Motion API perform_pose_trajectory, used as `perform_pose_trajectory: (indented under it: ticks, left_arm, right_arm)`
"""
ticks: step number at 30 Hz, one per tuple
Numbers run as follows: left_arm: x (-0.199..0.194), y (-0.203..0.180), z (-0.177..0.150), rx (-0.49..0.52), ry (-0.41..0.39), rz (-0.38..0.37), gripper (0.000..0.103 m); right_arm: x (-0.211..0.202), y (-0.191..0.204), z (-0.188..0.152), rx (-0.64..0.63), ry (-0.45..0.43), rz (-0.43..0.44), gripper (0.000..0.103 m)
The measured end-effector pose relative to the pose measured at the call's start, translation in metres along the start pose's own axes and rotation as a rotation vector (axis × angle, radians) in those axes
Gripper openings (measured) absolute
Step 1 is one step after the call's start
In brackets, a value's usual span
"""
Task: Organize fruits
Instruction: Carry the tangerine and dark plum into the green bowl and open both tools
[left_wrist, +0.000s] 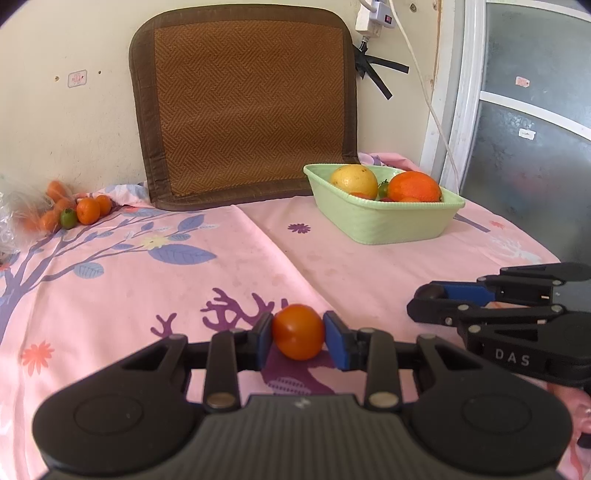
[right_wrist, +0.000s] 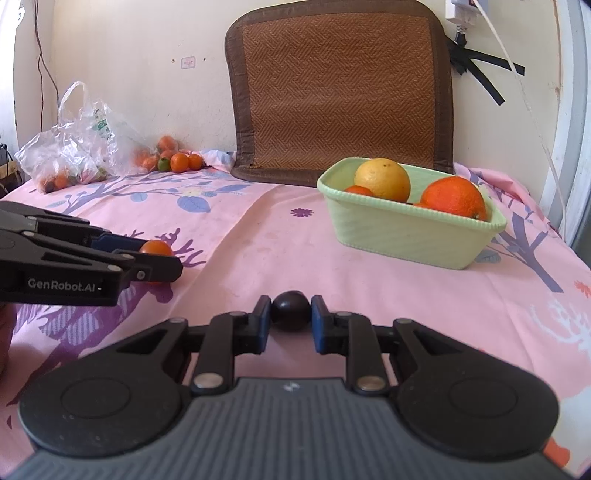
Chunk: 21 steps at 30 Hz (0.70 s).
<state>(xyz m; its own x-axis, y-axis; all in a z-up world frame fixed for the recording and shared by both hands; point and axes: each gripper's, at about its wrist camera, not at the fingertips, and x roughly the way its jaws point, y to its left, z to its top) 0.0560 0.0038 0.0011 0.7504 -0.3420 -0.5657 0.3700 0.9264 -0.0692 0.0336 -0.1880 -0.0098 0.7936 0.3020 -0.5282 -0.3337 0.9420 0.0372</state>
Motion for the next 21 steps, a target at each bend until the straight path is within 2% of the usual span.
perform_pose_trajectory:
  ticks: [6,10,13,17,21]
  left_arm:
    - [-0.008,0.003,-0.001,-0.012,-0.053,-0.023,0.030]
    - [-0.008,0.002,0.002,-0.015,-0.058,-0.029,0.030]
    - [-0.005,0.000,0.007,-0.042,-0.051,-0.063,0.030]
    - [0.004,-0.009,0.031,-0.041,-0.066,-0.089,0.030]
    - [0.018,-0.021,0.068,-0.021,-0.095,-0.115,0.030]
  right_arm:
    - [-0.005,-0.005,-0.001,0.037,-0.024,0.002,0.025]
    - [-0.009,-0.008,-0.001,0.056,-0.038,0.014,0.025]
    - [-0.012,-0.012,0.002,0.053,-0.067,0.009,0.025]
    - [-0.017,-0.027,0.015,0.058,-0.139,-0.019,0.025]
    - [-0.013,-0.049,0.033,0.063,-0.206,-0.079,0.025]
